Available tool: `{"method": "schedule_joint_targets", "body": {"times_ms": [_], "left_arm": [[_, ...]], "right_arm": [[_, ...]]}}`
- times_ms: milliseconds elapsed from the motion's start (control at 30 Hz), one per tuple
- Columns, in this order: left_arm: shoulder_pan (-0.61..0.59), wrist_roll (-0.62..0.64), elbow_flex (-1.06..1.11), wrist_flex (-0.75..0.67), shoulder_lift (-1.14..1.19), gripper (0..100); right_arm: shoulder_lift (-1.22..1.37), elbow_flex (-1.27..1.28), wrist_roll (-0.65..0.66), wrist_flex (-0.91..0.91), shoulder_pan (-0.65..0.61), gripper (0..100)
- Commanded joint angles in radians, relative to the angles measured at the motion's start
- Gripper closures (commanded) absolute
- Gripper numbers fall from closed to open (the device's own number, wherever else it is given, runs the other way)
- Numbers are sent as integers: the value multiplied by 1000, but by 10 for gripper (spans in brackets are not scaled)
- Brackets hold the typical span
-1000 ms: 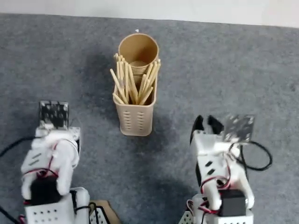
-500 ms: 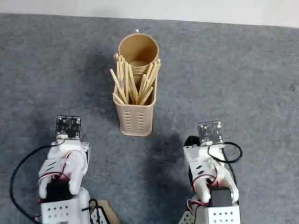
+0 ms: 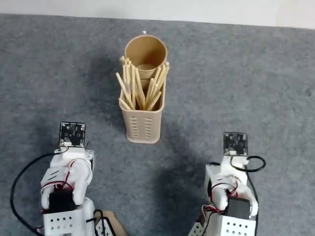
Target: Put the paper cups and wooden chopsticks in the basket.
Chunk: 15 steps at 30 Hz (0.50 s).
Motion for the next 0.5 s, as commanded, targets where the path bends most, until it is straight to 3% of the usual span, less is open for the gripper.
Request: {"method": "schedule_joint_targets", "body": {"times_ms": [0, 233, 467], "left_arm": [[12, -6, 19, 6, -8, 838], [13, -6, 19, 302, -12, 838], [15, -6, 19, 288, -8, 838]], "right_arm": [[-1, 114, 8, 47, 47, 993], [-1, 114, 8, 47, 47, 993], [-1, 114, 8, 47, 47, 993]]}}
